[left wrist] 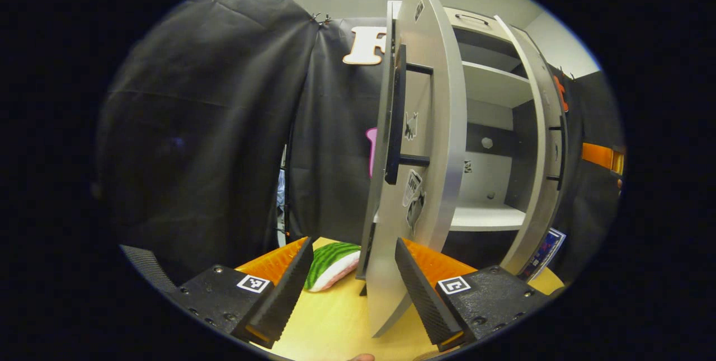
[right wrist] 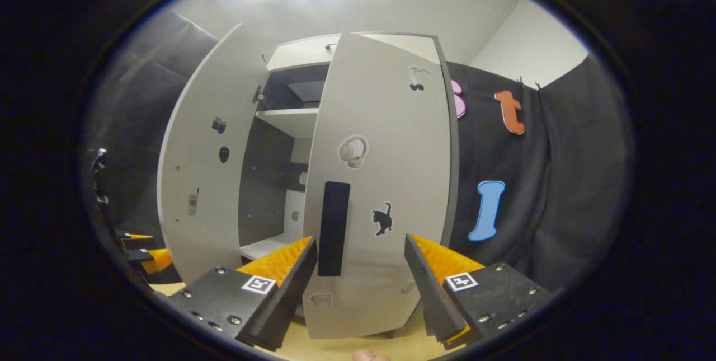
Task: Grasp the bottle in the cabinet with the left hand and place it on the coaster, then close the right door with the right hand and the left door with the left hand.
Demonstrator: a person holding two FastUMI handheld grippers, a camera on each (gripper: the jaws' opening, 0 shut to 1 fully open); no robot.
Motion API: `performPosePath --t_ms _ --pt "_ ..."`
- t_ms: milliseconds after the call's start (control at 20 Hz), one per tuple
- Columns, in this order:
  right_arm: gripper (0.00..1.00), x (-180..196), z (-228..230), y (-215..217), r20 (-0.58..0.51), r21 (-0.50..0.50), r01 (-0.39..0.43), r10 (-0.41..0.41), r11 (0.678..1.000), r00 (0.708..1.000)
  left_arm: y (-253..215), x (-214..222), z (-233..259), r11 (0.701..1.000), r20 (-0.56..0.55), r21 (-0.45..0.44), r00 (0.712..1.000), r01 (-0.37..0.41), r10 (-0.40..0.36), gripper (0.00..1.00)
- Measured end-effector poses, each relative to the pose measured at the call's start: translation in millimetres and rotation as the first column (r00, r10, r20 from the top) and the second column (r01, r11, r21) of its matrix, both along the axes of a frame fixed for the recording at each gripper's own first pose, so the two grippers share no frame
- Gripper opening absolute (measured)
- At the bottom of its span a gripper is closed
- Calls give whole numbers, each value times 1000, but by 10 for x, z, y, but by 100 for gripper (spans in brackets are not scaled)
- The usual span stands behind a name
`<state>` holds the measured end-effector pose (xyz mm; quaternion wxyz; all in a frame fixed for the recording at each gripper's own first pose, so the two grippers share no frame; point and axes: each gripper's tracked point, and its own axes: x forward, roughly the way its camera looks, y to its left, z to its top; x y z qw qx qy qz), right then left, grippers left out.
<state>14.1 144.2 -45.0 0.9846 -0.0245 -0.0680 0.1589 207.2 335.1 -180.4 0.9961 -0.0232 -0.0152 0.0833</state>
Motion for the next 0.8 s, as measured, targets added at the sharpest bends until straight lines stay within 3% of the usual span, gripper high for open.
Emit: performPosePath --t_ms 150,450,800 --pt "92 -60 22 -63 2 -10 15 -15 1000 1000 -306 115 -8 998 6 -36 998 61 -61 94" --pt "95 -215 22 -254 -1 -3 53 -53 999 999 -865 350 157 985 38 -10 985 170 -170 94" --pt "95 -249 -23 -473 -17 20 93 -93 995 996 -976 346 182 982 23 -4 982 187 -187 94"
